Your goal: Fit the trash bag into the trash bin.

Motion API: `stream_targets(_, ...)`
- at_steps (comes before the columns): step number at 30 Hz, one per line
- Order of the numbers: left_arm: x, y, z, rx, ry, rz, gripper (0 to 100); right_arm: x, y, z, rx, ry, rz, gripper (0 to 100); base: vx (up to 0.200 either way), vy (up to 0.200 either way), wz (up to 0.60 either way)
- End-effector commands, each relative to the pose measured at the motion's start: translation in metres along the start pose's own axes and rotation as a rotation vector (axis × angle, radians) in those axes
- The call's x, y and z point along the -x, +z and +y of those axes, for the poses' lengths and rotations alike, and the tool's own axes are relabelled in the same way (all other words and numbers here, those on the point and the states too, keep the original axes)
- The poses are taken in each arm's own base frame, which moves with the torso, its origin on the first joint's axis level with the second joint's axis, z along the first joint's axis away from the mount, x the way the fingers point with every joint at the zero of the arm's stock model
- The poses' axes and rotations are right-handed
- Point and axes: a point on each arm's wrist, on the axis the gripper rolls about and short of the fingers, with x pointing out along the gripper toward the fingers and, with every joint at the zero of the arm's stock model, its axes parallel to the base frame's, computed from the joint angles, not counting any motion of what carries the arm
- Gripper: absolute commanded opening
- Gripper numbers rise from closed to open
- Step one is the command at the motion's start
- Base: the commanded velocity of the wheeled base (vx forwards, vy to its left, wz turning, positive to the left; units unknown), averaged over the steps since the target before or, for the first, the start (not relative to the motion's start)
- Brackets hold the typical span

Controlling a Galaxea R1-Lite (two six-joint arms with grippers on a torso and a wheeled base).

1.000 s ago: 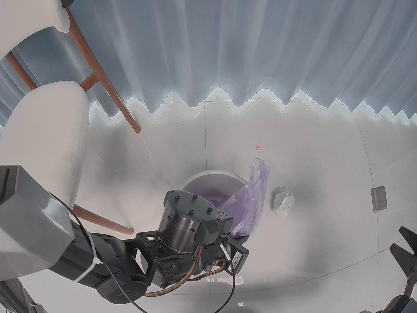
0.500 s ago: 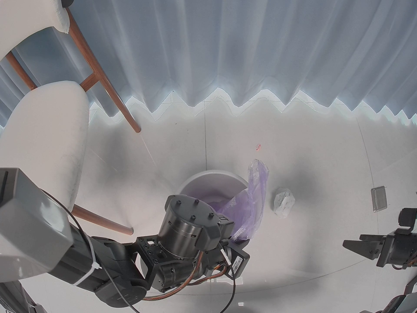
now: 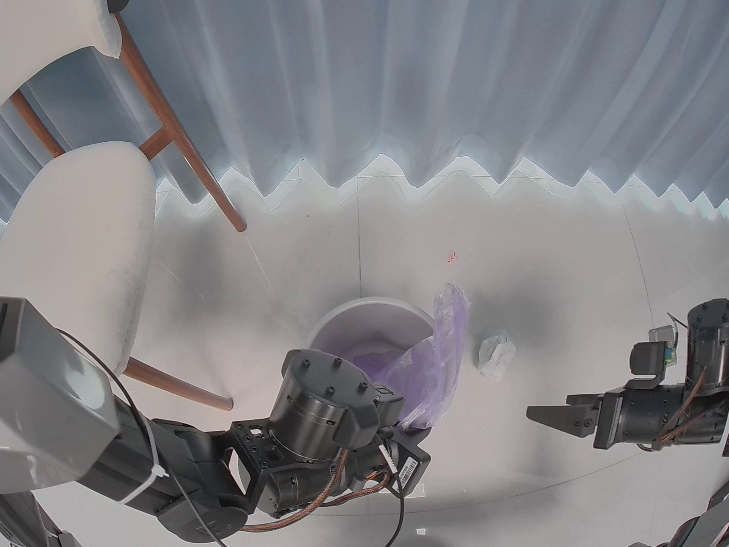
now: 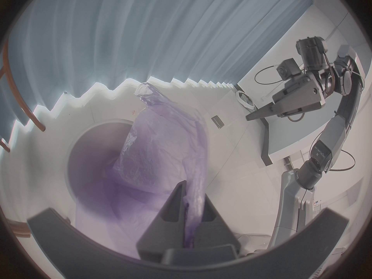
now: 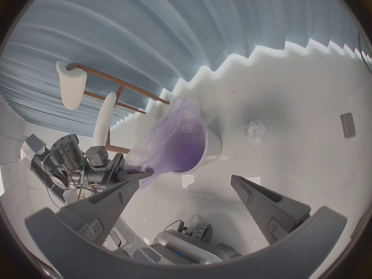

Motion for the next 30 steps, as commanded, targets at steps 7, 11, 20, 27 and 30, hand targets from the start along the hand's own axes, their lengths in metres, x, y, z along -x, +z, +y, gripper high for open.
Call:
stream_targets(7,0.002,0.000,0.000,0.000,0.001,0.000,0,-0.050,0.018,0.015,0.028,-0.006,0.065,100,0.000,0.000,0.00)
stream_targets(11,0.002,0.000,-0.001,-0.001,0.000,0.000,0,-0.062,0.017,0.016,0.032,-0.011,0.089,100,0.000,0.000,0.00)
stream_targets(20,0.003,-0.003,-0.006,0.006,-0.013,0.009,0,-0.096,0.022,0.022,0.056,-0.029,0.015,100,0.000,0.000,0.00)
stream_targets(27,0.002,-0.004,-0.007,0.004,-0.015,0.010,0,-0.107,0.023,0.020,0.057,-0.049,0.002,100,0.000,0.000,0.00)
stream_targets(30,0.002,-0.003,-0.006,0.005,-0.012,0.009,0,-0.113,0.028,0.018,0.050,-0.087,-0.029,100,0.000,0.000,0.00)
